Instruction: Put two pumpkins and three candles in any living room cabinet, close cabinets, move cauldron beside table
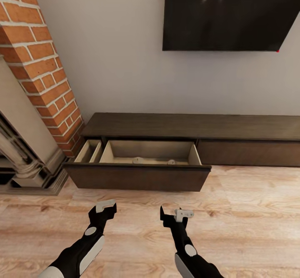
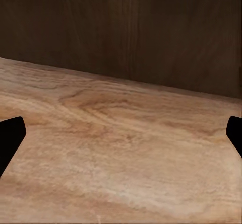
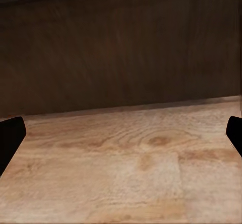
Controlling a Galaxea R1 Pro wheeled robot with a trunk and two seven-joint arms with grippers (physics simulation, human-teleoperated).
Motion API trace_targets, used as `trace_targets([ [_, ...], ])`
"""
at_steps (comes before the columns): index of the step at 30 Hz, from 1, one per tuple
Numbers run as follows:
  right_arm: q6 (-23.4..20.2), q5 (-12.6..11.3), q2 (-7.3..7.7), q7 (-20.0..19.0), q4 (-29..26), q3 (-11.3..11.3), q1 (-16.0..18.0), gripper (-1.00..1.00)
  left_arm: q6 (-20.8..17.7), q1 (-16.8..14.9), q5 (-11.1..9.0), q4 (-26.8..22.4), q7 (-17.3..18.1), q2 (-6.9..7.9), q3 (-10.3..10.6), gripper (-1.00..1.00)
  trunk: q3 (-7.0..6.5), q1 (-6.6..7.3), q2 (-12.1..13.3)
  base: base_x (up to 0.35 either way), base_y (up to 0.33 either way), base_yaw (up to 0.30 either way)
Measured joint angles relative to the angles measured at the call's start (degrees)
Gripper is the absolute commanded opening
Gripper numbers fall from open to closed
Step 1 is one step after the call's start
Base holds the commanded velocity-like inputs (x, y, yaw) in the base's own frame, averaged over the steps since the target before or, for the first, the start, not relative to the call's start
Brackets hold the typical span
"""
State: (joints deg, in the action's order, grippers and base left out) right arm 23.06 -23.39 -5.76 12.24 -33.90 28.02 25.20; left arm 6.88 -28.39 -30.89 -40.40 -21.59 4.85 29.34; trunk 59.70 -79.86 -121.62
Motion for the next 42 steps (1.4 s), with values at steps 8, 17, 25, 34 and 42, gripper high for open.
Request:
trace_targets([
  [8,5.0,-0.4,0.32,-0.1,1.6,-0.1,0.0,1.00,0.5,0.0,1.2,-0.2,0.0,-0.61,-0.1,1.00,1.44,-1.76,-3.2,0.000,0.000,0.000],
  [17,8.2,-0.4,0.74,-0.2,2.0,-2.9,0.1,1.00,1.8,0.0,1.3,-0.3,0.0,-0.71,-0.1,1.00,3.05,-3.73,-6.8,0.000,0.000,0.000],
  [25,15.0,-0.6,1.06,-0.1,2.1,-3.9,0.1,1.00,2.3,0.0,1.3,-0.3,0.0,-0.70,-0.5,1.00,4.49,-5.49,-10.0,0.000,0.000,0.000],
  [34,16.9,-0.4,0.95,-0.2,2.1,-3.9,0.1,1.00,5.5,0.0,1.6,-0.6,-0.2,-0.69,-0.1,1.00,6.10,-7.47,-13.6,0.000,0.000,0.000],
  [42,16.9,-0.2,0.73,-0.2,2.1,-3.9,0.1,1.00,8.8,0.1,3.3,-0.7,-0.4,-0.91,0.1,1.00,6.11,-7.48,-13.7,0.000,0.000,0.000],
])
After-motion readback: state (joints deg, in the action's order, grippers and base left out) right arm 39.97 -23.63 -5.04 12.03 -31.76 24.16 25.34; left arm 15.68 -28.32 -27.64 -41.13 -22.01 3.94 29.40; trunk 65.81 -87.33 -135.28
